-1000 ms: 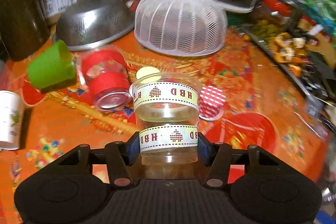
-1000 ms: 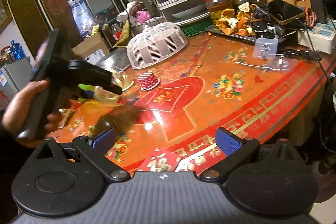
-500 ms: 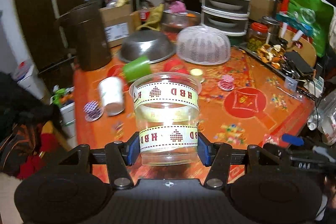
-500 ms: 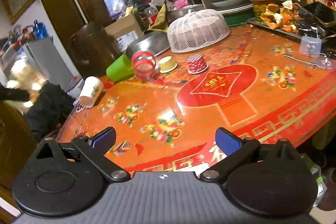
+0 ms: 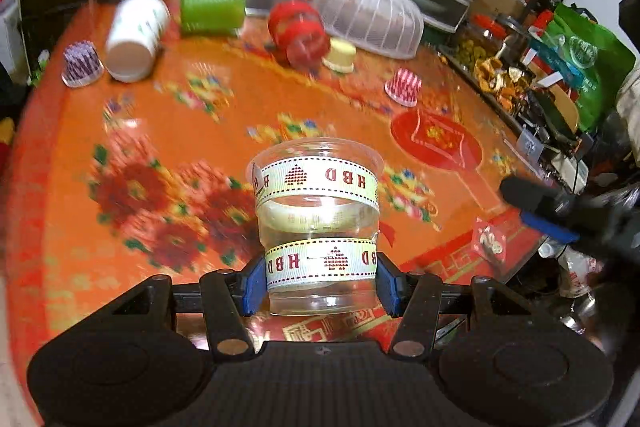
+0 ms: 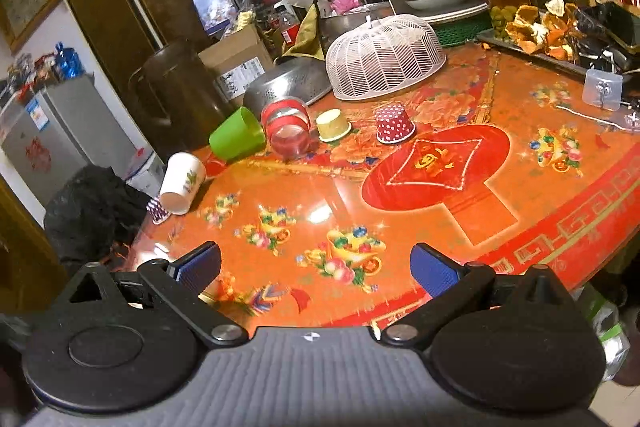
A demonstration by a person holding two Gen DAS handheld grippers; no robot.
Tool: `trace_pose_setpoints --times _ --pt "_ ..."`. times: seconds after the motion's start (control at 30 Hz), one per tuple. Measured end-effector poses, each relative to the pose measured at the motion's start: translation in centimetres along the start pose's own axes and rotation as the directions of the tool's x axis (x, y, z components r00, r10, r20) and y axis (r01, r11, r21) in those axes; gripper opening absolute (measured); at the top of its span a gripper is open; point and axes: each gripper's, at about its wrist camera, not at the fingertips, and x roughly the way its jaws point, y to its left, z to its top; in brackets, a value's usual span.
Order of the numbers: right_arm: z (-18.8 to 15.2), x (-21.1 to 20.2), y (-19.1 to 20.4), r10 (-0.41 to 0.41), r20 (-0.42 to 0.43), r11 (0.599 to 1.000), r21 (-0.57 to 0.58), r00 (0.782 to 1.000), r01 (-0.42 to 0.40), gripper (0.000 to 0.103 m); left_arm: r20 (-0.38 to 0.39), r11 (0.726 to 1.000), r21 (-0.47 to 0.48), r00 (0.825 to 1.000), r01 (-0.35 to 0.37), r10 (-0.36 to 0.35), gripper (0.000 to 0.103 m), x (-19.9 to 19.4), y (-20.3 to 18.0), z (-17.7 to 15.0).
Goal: Flip cup upright
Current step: 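Bring the right tool to the cup and grasp it while the left tool holds it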
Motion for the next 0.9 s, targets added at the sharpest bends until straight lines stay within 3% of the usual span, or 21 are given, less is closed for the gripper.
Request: trace_pose_setpoints --times 0.13,0.23,0.37,0.43,0.73,0.9 --pt "0.5 1.5 1.4 0.003 -0.079 0.999 -0.042 0.997 -0.007 0.102 -0.004 1.0 -0.002 1.0 0.015 -0.015 0.058 0.9 -0.4 -0.8" --pt "0.7 3.5 3.0 0.055 -0.18 0.996 -0.058 0.982 -0.066 0.102 0.01 1.0 0.011 1.0 0.018 -0.019 0.058 1.1 -0.7 -1.1" --pt "0.9 6.4 3.8 0.166 -0.297 0.986 0.045 0.94 -0.16 0.102 0.019 0.999 -0.014 0.999 0.042 -0.042 0.058 0.8 -0.2 -1.1" --pt "0.7 7.6 4.1 0.203 -0.34 0.979 0.093 0.918 -0.181 0.096 0.021 0.999 -0.015 0.999 0.05 -0.05 0.058 0.7 0.2 -1.2" --pt "0.9 10.4 5.9 0.188 -0.456 0.982 0.111 0.87 -0.154 0.077 0.023 0.996 -0.038 0.997 0.079 -0.078 0.058 0.5 0.9 -1.3" --pt "1.5 11.0 6.1 0.165 -0.477 0.986 0.106 0.863 -0.13 0.071 0.026 0.994 -0.052 0.995 0.093 -0.092 0.058 0.4 1.2 -1.4"
